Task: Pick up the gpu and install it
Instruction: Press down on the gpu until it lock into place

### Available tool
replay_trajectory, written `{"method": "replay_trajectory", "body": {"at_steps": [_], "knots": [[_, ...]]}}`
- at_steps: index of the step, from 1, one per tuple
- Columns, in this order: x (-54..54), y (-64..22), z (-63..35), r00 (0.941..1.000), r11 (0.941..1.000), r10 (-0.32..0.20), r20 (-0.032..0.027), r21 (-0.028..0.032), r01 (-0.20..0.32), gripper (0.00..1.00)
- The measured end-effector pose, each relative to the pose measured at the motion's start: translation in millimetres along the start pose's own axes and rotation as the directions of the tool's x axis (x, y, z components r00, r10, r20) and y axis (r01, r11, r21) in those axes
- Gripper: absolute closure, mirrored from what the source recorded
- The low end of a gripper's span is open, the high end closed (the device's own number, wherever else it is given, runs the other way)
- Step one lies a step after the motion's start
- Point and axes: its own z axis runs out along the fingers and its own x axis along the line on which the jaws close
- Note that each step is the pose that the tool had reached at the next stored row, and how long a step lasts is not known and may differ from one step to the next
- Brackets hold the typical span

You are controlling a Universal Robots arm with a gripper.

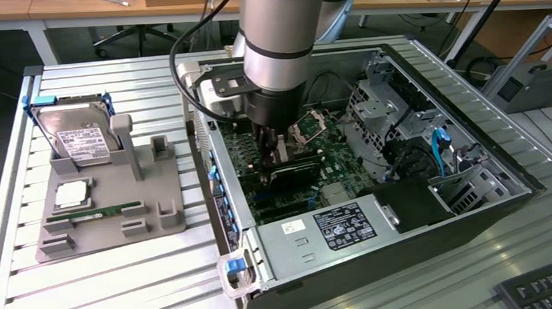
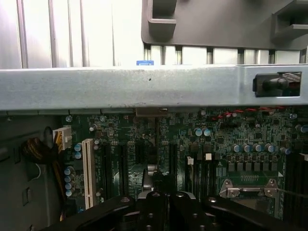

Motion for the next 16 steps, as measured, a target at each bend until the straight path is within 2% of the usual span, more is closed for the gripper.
{"method": "replay_trajectory", "body": {"at_steps": [5,8,12,16], "knots": [[0.2,0.6,-4.1,1.0000,1.0000,0.000,0.0007,0.0001,0.000,0.89],[-0.3,2.5,-4.2,1.0000,1.0000,0.000,0.0045,0.0000,0.000,0.89],[-3.9,6.0,-3.4,1.0000,1.0000,0.000,0.0063,0.0000,0.000,0.89],[-4.8,13.1,-0.3,1.0000,1.0000,0.000,0.0068,0.0000,0.000,0.89]]}}
